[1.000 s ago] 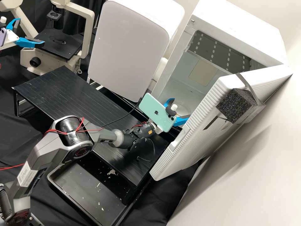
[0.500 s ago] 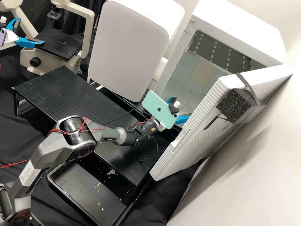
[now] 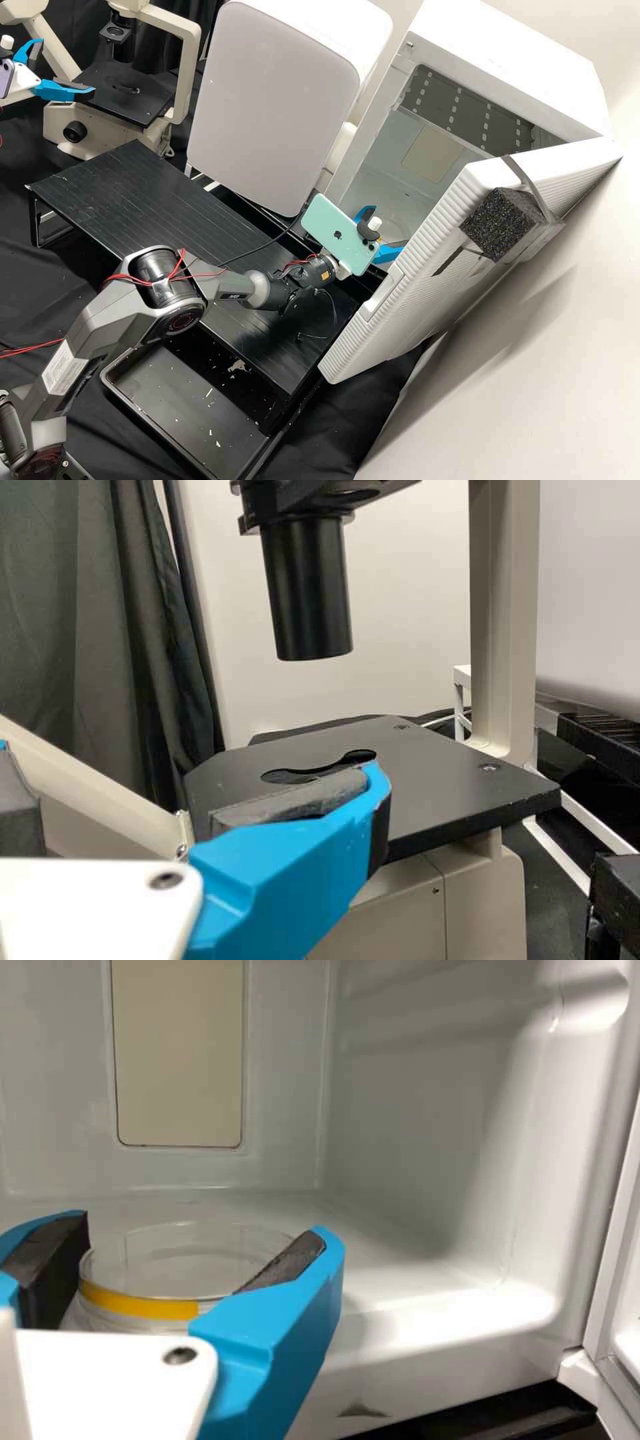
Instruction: Take the petri dish out of the incubator
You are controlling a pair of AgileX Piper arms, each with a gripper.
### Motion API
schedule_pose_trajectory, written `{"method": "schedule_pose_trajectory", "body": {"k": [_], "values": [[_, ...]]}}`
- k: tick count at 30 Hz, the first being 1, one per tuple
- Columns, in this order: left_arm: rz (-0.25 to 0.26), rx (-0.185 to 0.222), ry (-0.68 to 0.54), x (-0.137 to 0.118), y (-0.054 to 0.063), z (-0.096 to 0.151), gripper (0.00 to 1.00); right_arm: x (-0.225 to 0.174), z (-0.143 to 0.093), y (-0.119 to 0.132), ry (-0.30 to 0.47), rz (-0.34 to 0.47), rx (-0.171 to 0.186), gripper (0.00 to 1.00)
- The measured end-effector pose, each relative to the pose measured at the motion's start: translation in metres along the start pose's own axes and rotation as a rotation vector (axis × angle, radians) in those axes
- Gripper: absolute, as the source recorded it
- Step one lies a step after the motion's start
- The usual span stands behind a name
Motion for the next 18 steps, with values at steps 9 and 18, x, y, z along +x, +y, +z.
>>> {"method": "schedule_pose_trajectory", "body": {"k": [9, 18], "values": [[0.0, 0.0, 0.0, 0.0, 0.0, 0.0, 1.0, 0.0, 0.0003, 0.0004, -0.004, 0.005, -0.03, 1.0], [0.0, 0.0, 0.0, 0.0, 0.0, 0.0, 1.0, 0.0, 0.0009, 0.0, -0.01, 0.0, -0.029, 1.0]]}}
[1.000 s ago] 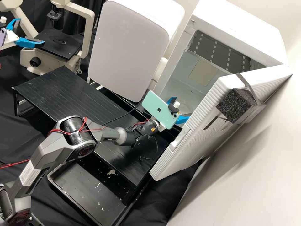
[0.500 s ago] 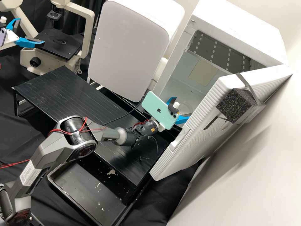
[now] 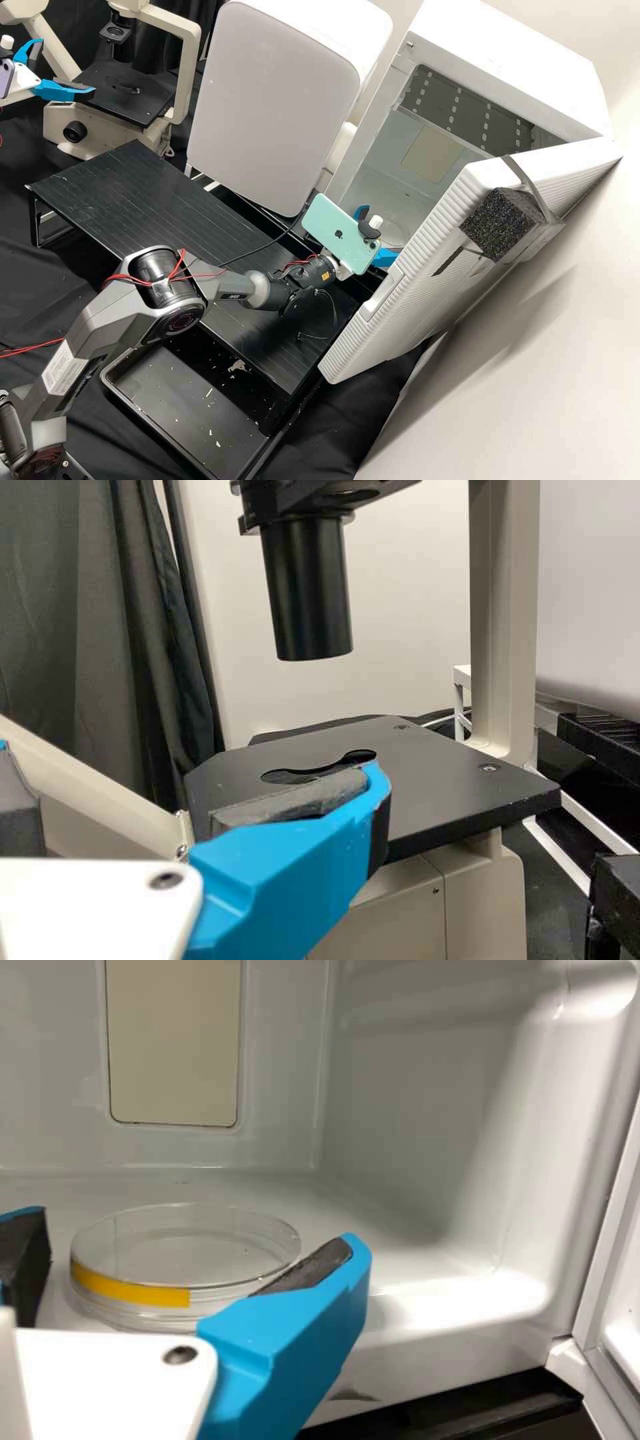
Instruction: Take the petri dish out of the incubator
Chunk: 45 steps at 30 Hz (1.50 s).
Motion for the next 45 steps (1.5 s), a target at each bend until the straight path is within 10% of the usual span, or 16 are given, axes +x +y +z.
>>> {"method": "schedule_pose_trajectory", "body": {"k": [8, 9, 45], "values": [[0.0, 0.0, 0.0, 0.0, 0.0, 0.0, 1.0, 0.0018, -0.0005, 0.0015, -0.014, -0.009, 0.036, 1.0], [0.0, 0.0, 0.0, 0.0, 0.0, 0.0, 1.0, 0.0021, -0.0007, 0.0015, -0.016, -0.013, 0.043, 0.0], [0.0, 0.0, 0.0, 0.0, 0.0, 0.0, 1.0, 0.0085, -0.0059, 0.0038, -0.017, -0.062, 0.055, 0.0]]}}
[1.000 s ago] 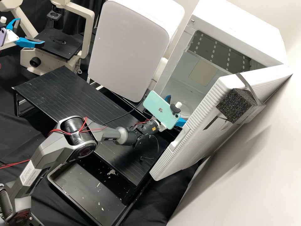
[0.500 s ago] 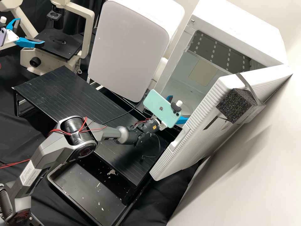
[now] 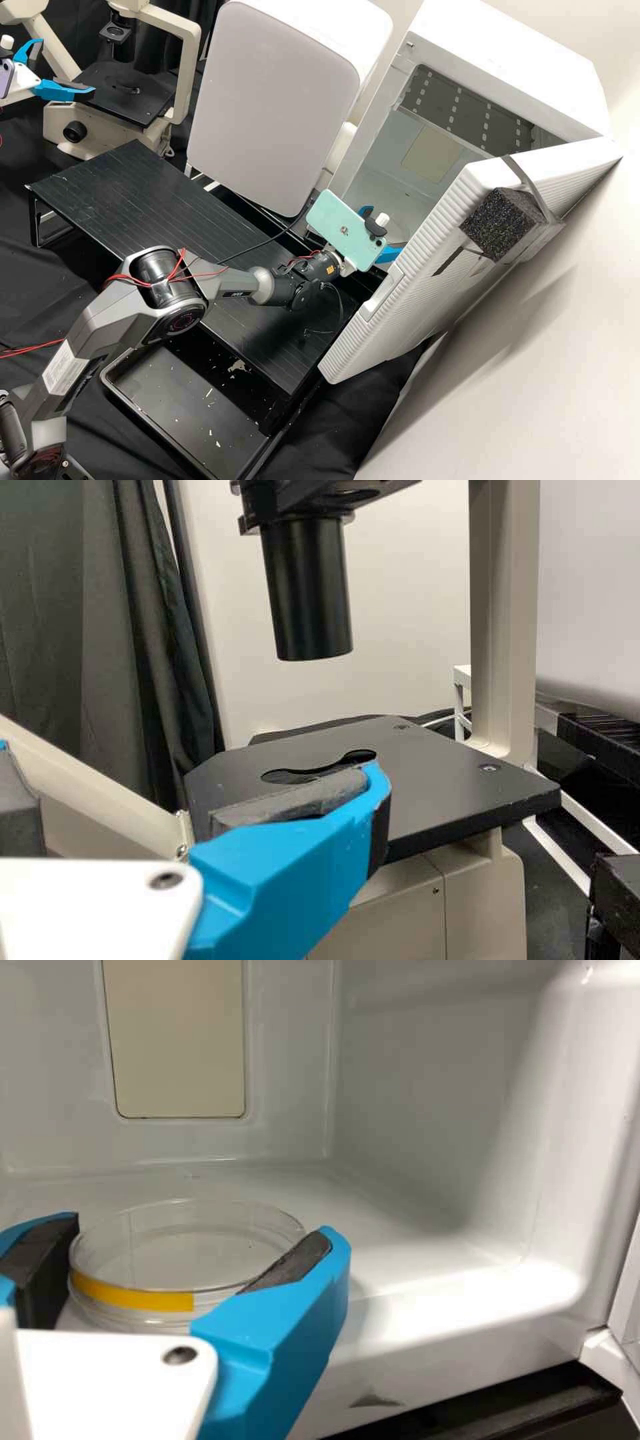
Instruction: Take the petri dish out of the incubator
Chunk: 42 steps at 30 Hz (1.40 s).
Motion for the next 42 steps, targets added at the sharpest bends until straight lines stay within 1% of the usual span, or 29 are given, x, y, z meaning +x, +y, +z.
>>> {"method": "schedule_pose_trajectory", "body": {"k": [12, 14, 18, 20, 22, 27, 29, 31, 33, 39, 42], "values": [[0.0, 0.0, 0.0, 0.0, 0.0, 0.0, 1.0, 0.001, -0.001, 0.001, -0.001, 0.0, -0.003, 0.0], [0.0, 0.0, 0.0, 0.0, 0.0, 0.0, 1.0, 0.001, -0.001, 0.001, 0.001, -0.004, 0.001, 0.0], [0.0, 0.0, 0.0, 0.0, 0.0, 0.0, 1.0, -0.002, 0.003, 0.0, 0.007, -0.004, 0.033, 0.0], [0.0, 0.0, 0.0, 0.0, 0.0, 0.0, 1.0, -0.008, 0.005, 0.003, 0.015, -0.006, 0.03, 0.0], [0.0, 0.0, 0.0, 0.0, 0.0, 0.0, 1.0, -0.014, 0.005, 0.007, 0.016, -0.003, 0.036, 0.0], [0.0, 0.0, 0.0, 0.0, 0.0, 0.0, 1.0, -0.03, 0.006, 0.021, -0.002, 0.02, 0.067, 0.0], [0.0, 0.0, 0.0, 0.0, 0.0, 0.0, 1.0, -0.036, 0.007, 0.026, -0.003, 0.031, 0.084, 0.0], [0.0, 0.0, 0.0, 0.0, 0.0, 0.0, 1.0, -0.042, 0.008, 0.03, -0.003, 0.042, 0.086, 0.0], [0.0, 0.0, 0.0, 0.0, 0.0, 0.0, 1.0, -0.047, 0.006, 0.034, 0.015, 0.058, 0.097, 0.0], [0.0, 0.0, 0.0, 0.0, 0.0, 0.0, 1.0, -0.065, 0.004, 0.043, 0.059, 0.096, 0.115, 0.0], [0.0, 0.0, 0.0, 0.0, 0.0, 0.0, 1.0, -0.082, 0.003, 0.04, 0.077, 0.102, 0.125, 0.0]]}}
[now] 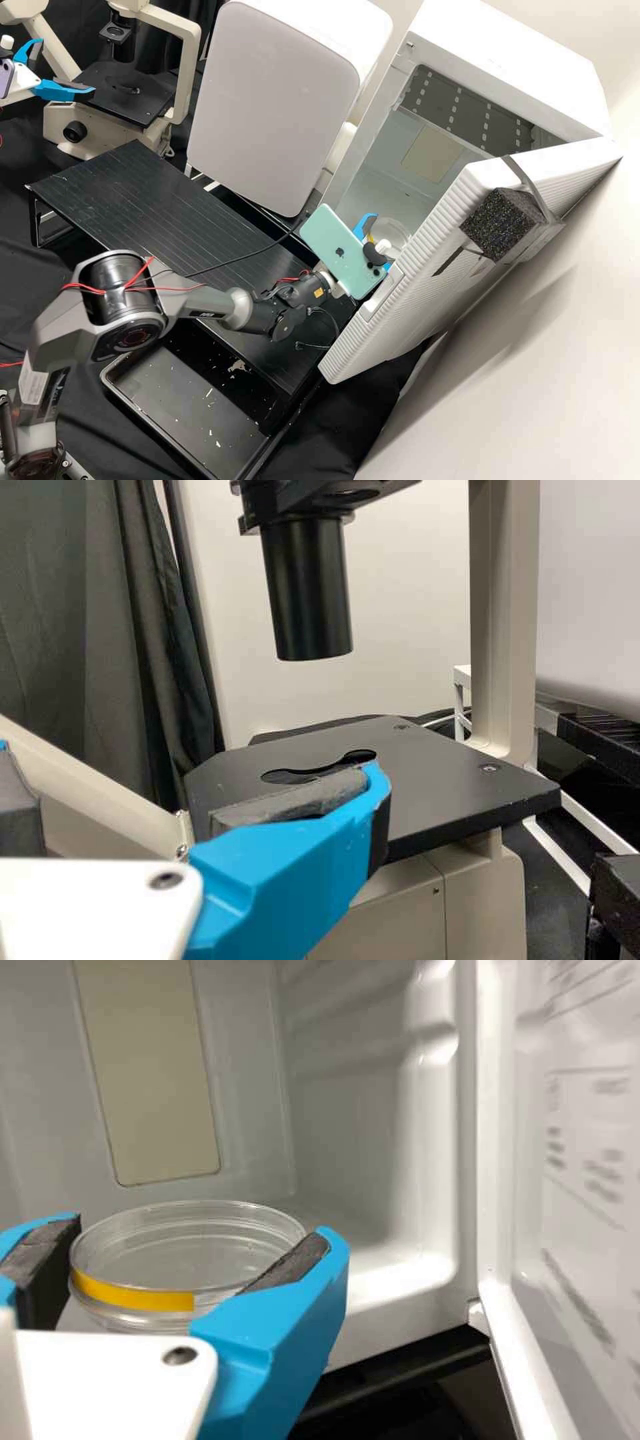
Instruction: Take the petri dish out of the incubator
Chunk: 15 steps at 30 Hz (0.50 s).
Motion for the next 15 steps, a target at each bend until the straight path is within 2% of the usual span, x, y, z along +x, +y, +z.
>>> {"method": "schedule_pose_trajectory", "body": {"k": [9, 12, 15], "values": [[0.0, 0.0, 0.0, 0.0, 0.0, 0.0, 1.0, -0.066, -0.017, -0.02, 0.092, -0.01, 0.033, 0.0], [0.0, 0.0, 0.0, 0.0, 0.0, 0.0, 1.0, -0.089, -0.022, -0.035, 0.125, -0.033, 0.018, 0.0], [0.0, 0.0, 0.0, 0.0, 0.0, 0.0, 1.0, -0.115, -0.031, -0.054, 0.19, -0.085, -0.016, 0.0]]}}
